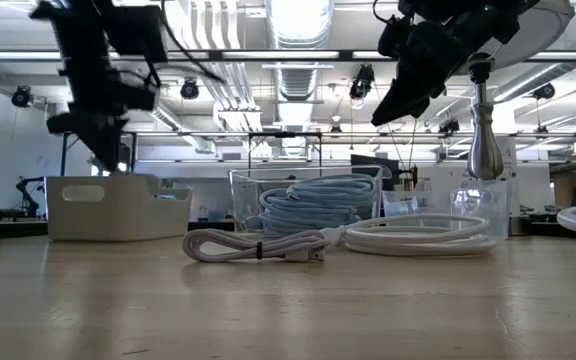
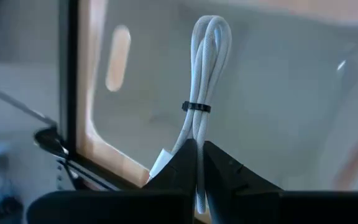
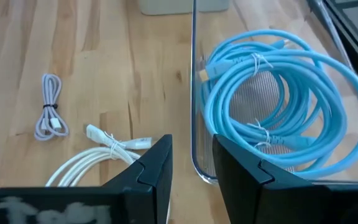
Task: Pick & Place USB Port
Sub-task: Put the white USB cable into the gray bin, then put the purple USB cable into the gray bin
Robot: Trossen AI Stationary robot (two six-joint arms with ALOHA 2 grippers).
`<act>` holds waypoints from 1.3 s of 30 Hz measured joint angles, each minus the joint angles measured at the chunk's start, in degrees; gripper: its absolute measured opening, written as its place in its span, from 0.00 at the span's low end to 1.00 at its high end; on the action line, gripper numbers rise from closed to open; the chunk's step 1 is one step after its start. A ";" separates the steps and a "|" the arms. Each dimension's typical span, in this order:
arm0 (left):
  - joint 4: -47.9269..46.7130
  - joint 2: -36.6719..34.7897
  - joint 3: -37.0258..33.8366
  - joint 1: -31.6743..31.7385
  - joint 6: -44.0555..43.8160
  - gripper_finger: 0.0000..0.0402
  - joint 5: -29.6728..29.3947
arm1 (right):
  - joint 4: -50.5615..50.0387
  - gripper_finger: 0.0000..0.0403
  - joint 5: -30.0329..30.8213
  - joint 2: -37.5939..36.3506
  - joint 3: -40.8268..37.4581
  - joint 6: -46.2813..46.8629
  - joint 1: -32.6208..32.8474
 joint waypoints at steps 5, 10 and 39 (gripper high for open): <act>6.37 3.95 -1.59 7.68 10.68 0.05 1.38 | 1.50 0.29 0.01 0.00 0.09 -2.03 0.00; 9.68 7.52 -0.07 12.63 15.33 0.05 7.62 | 1.74 0.29 0.02 0.00 0.09 -2.90 0.00; 13.20 20.41 1.83 17.21 16.49 0.31 4.08 | 0.84 0.24 0.02 0.00 0.09 -0.73 0.00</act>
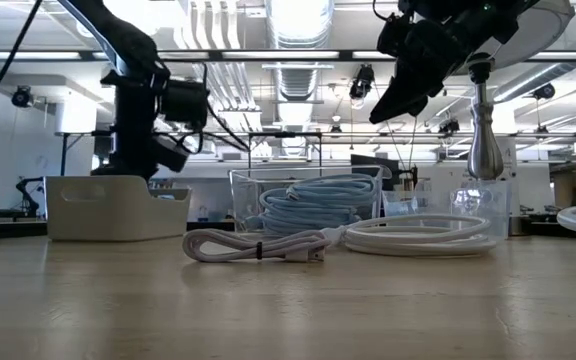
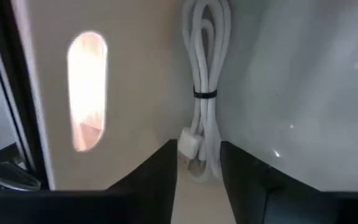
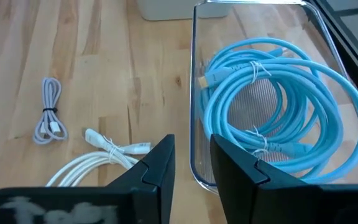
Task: Pick & Place USB Port
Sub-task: Put the purple USB cable into the gray bin
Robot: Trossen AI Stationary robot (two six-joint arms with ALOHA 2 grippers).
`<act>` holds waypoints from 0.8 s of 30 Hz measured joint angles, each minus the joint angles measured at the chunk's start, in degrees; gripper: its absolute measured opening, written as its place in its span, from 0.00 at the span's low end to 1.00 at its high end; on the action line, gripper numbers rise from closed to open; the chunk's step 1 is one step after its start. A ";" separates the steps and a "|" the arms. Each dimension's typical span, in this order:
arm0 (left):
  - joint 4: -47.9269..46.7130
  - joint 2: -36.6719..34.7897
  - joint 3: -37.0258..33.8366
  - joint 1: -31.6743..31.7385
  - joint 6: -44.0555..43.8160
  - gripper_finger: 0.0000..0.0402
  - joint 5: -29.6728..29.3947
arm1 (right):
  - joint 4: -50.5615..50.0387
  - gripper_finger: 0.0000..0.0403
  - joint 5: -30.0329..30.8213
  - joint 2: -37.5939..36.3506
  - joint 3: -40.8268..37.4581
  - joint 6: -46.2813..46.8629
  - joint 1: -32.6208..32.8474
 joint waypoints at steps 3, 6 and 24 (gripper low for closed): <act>-0.84 -2.33 1.17 -0.34 -0.42 0.33 0.04 | -0.11 0.22 0.00 0.00 0.00 0.85 0.00; -2.84 -5.06 3.06 -1.16 -1.96 0.34 1.04 | -0.25 0.21 0.00 0.00 -0.34 2.60 0.00; 15.52 -13.85 9.57 -22.85 -22.35 0.28 24.30 | -0.18 0.27 -4.20 -0.02 -3.61 6.64 1.73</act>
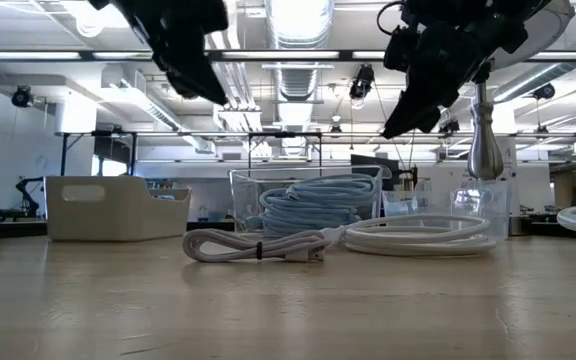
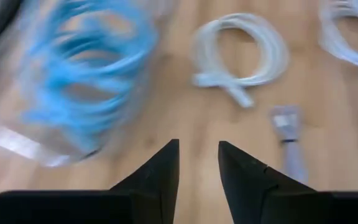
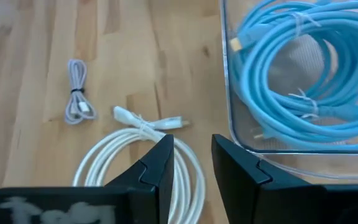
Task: Pick & Place USB Port
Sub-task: Put the purple USB cable into the gray bin
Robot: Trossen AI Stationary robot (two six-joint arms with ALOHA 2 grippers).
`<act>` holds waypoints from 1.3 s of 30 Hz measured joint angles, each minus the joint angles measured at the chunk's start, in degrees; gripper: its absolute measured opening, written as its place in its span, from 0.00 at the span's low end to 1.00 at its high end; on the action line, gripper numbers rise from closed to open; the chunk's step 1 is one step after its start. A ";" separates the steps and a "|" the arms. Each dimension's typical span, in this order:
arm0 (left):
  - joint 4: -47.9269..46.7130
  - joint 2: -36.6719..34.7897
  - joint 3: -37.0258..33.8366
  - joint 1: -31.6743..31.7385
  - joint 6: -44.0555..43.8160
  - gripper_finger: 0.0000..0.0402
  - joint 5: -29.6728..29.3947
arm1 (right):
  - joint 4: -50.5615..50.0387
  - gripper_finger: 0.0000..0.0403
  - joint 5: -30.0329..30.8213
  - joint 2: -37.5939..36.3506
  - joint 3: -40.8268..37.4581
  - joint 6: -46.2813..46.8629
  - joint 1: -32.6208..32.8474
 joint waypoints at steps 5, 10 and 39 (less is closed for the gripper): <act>7.31 6.35 -0.07 -10.45 -0.86 0.28 -0.09 | 0.10 0.28 -0.08 0.00 0.00 -0.21 1.60; 15.70 14.51 -0.11 -16.69 -4.81 0.29 -0.09 | 0.12 0.28 0.03 0.00 0.00 -0.12 2.10; 18.97 33.53 0.04 -18.70 -6.80 0.18 0.92 | 0.04 0.32 0.03 0.00 0.00 -9.39 2.12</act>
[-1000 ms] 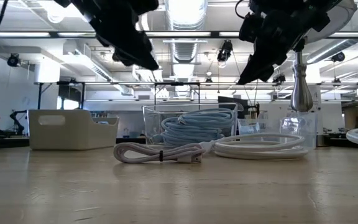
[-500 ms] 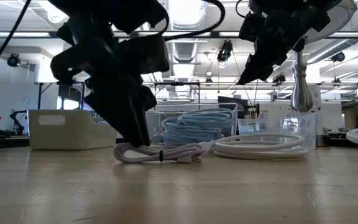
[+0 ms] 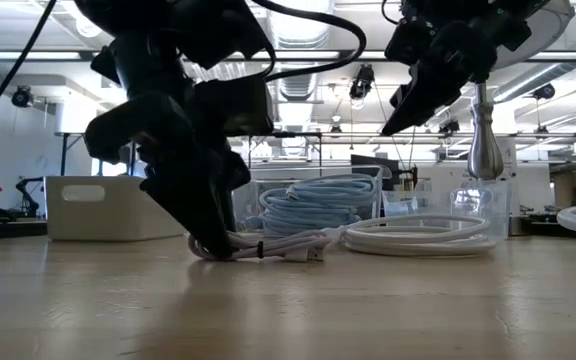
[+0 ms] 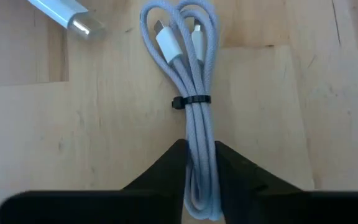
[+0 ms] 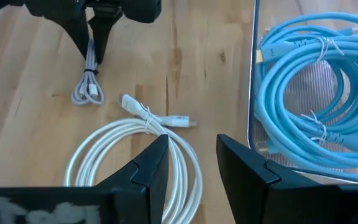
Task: Pick & Place USB Port
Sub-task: Put the purple USB cable into the gray bin
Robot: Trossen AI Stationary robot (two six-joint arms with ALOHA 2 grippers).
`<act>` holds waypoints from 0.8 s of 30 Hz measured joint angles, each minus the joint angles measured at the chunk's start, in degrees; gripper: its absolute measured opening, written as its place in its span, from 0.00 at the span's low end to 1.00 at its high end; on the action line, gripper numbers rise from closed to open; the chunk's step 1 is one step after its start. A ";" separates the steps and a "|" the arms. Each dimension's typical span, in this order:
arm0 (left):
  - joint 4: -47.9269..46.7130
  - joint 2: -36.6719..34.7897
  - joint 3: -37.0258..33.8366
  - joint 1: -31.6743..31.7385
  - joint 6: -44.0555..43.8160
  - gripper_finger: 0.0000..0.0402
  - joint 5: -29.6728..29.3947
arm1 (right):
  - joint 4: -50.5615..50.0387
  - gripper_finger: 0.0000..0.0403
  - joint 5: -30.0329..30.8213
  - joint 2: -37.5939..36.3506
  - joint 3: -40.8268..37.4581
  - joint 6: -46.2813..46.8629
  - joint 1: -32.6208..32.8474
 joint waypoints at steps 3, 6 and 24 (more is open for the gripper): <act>-0.29 -1.42 -0.07 0.02 0.01 0.07 -0.60 | 0.02 0.33 0.01 0.00 0.00 -0.94 -0.01; -3.21 -4.16 -0.28 0.02 0.28 0.05 -4.50 | 0.02 0.33 0.02 0.00 0.00 -0.90 -0.01; -49.63 -33.77 -0.17 2.83 0.97 0.09 -27.54 | 0.35 0.34 0.03 0.00 0.00 -0.59 -0.01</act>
